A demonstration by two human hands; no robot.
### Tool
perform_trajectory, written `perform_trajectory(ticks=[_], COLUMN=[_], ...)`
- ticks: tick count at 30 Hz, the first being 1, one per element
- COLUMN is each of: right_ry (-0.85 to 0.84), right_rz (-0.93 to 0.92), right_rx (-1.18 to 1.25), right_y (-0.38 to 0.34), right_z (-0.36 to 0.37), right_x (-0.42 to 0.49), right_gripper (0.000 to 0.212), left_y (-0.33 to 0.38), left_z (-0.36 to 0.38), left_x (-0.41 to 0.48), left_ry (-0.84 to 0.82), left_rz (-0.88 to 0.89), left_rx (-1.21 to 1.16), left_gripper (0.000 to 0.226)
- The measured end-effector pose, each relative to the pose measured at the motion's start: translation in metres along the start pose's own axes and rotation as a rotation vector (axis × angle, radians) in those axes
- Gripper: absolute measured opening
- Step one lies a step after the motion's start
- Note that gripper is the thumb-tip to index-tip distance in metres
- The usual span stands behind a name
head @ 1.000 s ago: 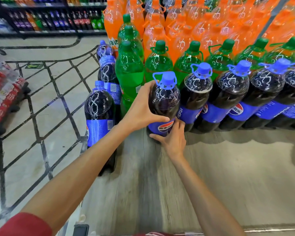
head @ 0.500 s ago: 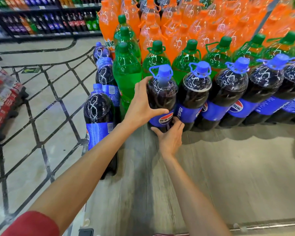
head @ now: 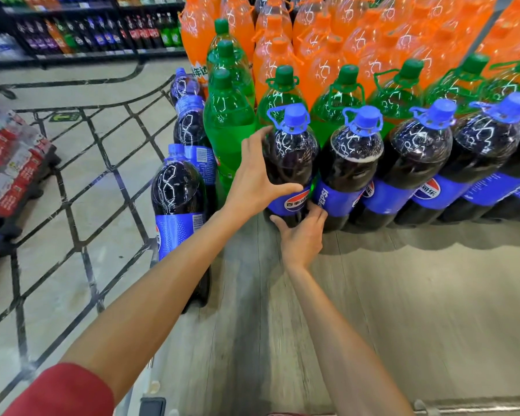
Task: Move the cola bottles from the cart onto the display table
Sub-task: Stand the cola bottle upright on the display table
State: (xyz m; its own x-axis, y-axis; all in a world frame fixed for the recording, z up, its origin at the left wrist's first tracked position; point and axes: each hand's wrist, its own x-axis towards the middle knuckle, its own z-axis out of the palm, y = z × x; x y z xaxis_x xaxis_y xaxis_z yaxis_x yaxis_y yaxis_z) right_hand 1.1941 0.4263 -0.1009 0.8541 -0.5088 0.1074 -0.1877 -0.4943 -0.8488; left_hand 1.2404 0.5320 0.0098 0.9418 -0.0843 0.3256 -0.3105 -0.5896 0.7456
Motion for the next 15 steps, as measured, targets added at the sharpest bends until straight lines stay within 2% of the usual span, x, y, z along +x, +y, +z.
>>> perform_trajectory(ticks=[6, 9, 15], right_ry=[-0.022, -0.066, -0.204], right_rz=[0.027, 0.046, 0.012], right_rx=[0.107, 0.095, 0.058], right_y=[0.002, 0.001, 0.004], right_z=[0.000, -0.004, -0.026], right_x=[-0.005, -0.003, 0.004], right_gripper=[0.083, 0.081, 0.062], left_y=[0.008, 0.011, 0.013], left_z=[-0.002, -0.007, -0.022], left_x=[0.000, -0.001, -0.007], left_ry=[-0.002, -0.064, -0.126], left_rz=[-0.029, -0.058, -0.044], left_rx=[-0.002, 0.008, 0.073], left_gripper=[0.113, 0.113, 0.102])
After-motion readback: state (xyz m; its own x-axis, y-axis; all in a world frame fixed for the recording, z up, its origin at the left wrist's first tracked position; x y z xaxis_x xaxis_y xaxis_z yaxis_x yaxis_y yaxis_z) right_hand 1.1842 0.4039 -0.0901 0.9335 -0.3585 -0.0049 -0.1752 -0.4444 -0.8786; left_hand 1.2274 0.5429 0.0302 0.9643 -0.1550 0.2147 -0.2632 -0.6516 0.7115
